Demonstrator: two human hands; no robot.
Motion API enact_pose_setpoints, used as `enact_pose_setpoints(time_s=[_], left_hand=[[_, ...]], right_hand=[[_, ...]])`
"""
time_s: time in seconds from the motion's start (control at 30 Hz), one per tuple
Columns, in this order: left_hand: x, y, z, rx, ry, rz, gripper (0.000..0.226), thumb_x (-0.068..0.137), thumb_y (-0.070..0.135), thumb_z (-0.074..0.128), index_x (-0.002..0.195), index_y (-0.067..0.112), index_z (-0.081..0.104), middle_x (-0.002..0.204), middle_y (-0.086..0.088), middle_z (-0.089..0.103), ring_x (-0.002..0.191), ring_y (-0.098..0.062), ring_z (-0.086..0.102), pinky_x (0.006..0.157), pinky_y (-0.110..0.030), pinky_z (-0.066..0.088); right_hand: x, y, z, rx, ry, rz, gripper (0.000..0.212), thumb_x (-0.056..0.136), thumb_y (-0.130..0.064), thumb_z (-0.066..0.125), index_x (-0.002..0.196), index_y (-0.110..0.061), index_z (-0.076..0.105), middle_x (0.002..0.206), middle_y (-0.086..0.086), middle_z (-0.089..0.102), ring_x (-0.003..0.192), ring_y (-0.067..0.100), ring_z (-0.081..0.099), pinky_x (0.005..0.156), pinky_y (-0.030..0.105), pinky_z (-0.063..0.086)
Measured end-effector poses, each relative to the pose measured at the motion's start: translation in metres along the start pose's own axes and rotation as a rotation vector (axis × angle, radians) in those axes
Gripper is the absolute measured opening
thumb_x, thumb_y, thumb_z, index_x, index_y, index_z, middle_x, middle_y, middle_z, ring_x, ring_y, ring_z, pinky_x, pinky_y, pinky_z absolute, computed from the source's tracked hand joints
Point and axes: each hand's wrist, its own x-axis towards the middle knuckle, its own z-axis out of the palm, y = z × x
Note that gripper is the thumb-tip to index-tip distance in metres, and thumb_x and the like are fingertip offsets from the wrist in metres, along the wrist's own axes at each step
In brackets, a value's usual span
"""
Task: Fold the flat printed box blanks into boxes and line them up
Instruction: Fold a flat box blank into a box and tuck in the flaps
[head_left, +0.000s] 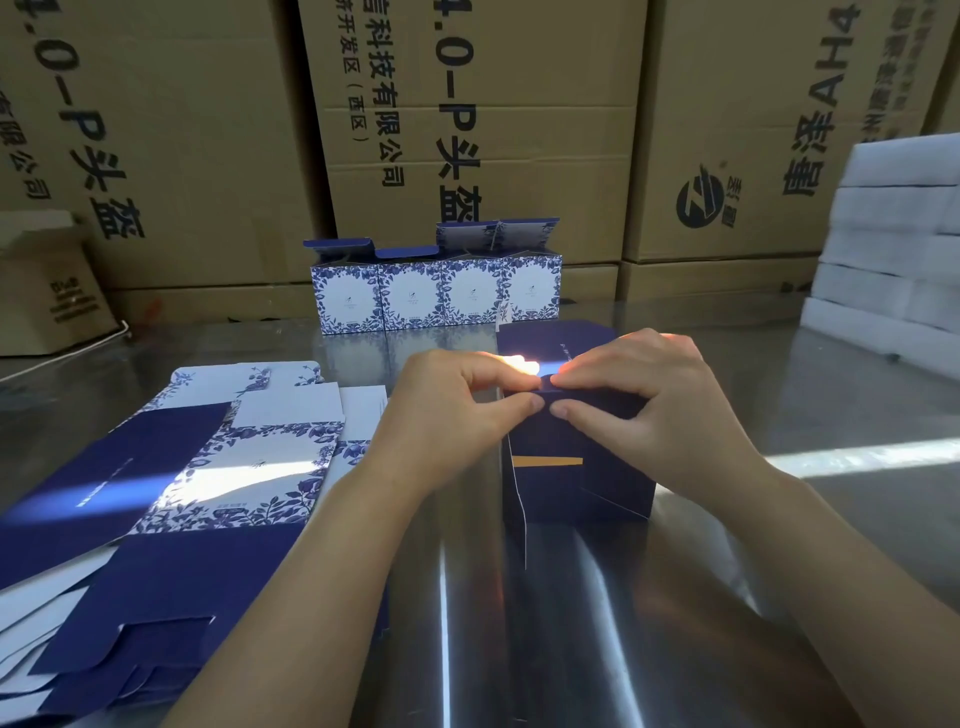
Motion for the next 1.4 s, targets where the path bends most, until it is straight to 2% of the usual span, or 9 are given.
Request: enact_pose_setpoints(time_s=[0.07, 0.23, 0.33, 0.47, 0.63, 0.73, 0.9, 1.07, 1.4], left_hand=[[0.000, 0.001, 0.001, 0.023, 0.005, 0.025, 0.014, 0.075, 0.009, 0.077, 0.081, 0.022, 0.077, 0.083, 0.020, 0.070, 0.085, 0.004, 0.065, 0.084, -0.015, 0.048], [-0.001, 0.002, 0.005, 0.073, 0.037, 0.079, 0.012, 0.076, 0.009, 0.076, 0.081, 0.020, 0.078, 0.081, 0.018, 0.069, 0.089, 0.001, 0.065, 0.087, -0.022, 0.050], [-0.002, 0.003, 0.008, 0.119, 0.072, 0.110, 0.008, 0.074, 0.018, 0.075, 0.081, 0.022, 0.078, 0.081, 0.017, 0.068, 0.090, -0.009, 0.066, 0.086, -0.037, 0.051], [-0.002, 0.004, 0.010, 0.130, 0.092, 0.129, 0.016, 0.071, 0.026, 0.067, 0.081, 0.022, 0.078, 0.081, 0.013, 0.071, 0.089, -0.014, 0.067, 0.083, -0.042, 0.051], [-0.002, 0.001, 0.010, 0.114, 0.116, 0.133, 0.008, 0.074, 0.018, 0.074, 0.081, 0.018, 0.078, 0.082, 0.007, 0.073, 0.086, -0.011, 0.068, 0.082, -0.040, 0.053], [-0.002, 0.000, 0.009, 0.121, 0.116, 0.129, 0.010, 0.075, 0.009, 0.076, 0.080, 0.018, 0.078, 0.082, 0.009, 0.073, 0.083, -0.006, 0.067, 0.081, -0.034, 0.053], [-0.001, 0.001, 0.008, 0.136, 0.116, 0.127, 0.007, 0.074, 0.011, 0.078, 0.079, 0.017, 0.078, 0.077, 0.019, 0.067, 0.082, 0.000, 0.065, 0.081, -0.024, 0.051], [0.000, 0.001, 0.007, 0.144, 0.115, 0.094, 0.008, 0.074, 0.014, 0.079, 0.080, 0.018, 0.078, 0.079, 0.022, 0.065, 0.085, 0.003, 0.065, 0.085, -0.021, 0.050], [0.000, -0.005, 0.008, 0.117, 0.105, 0.101, 0.010, 0.075, 0.012, 0.077, 0.079, 0.021, 0.078, 0.081, 0.018, 0.070, 0.084, 0.006, 0.064, 0.079, -0.013, 0.047]], right_hand=[[0.001, 0.000, 0.002, -0.041, 0.021, -0.054, 0.013, 0.073, -0.025, 0.076, 0.085, -0.020, 0.078, 0.085, -0.007, 0.073, 0.083, 0.014, 0.066, 0.079, 0.039, 0.047], [0.000, -0.001, 0.005, -0.006, 0.000, 0.068, 0.009, 0.075, -0.027, 0.076, 0.083, -0.022, 0.078, 0.081, -0.009, 0.070, 0.085, 0.007, 0.056, 0.088, 0.014, 0.029], [0.000, -0.002, 0.003, 0.020, -0.024, 0.100, 0.007, 0.076, -0.020, 0.079, 0.082, -0.023, 0.077, 0.079, -0.009, 0.070, 0.085, 0.011, 0.058, 0.088, 0.019, 0.030], [0.000, -0.002, 0.002, 0.006, -0.018, 0.095, 0.006, 0.076, -0.022, 0.078, 0.082, -0.025, 0.077, 0.078, -0.009, 0.069, 0.082, 0.010, 0.058, 0.086, 0.023, 0.033], [-0.001, -0.003, 0.007, -0.059, 0.028, 0.050, 0.008, 0.077, -0.026, 0.072, 0.082, -0.022, 0.078, 0.075, -0.007, 0.069, 0.076, 0.015, 0.057, 0.077, 0.029, 0.036], [-0.001, -0.002, 0.007, -0.032, 0.017, 0.062, 0.008, 0.077, -0.023, 0.076, 0.085, -0.023, 0.078, 0.080, -0.009, 0.071, 0.080, 0.013, 0.058, 0.080, 0.029, 0.040], [0.000, 0.003, -0.002, 0.030, -0.073, 0.093, 0.019, 0.072, -0.017, 0.082, 0.090, -0.019, 0.076, 0.090, -0.010, 0.070, 0.091, 0.004, 0.056, 0.082, 0.012, 0.041], [0.003, 0.007, -0.008, 0.103, -0.074, 0.141, 0.018, 0.069, -0.014, 0.083, 0.085, -0.015, 0.076, 0.090, -0.007, 0.069, 0.091, 0.001, 0.058, 0.082, 0.005, 0.038], [0.001, 0.008, -0.002, 0.073, 0.015, 0.144, 0.012, 0.068, -0.016, 0.084, 0.078, -0.019, 0.078, 0.072, -0.010, 0.067, 0.077, 0.011, 0.058, 0.072, 0.021, 0.044]])
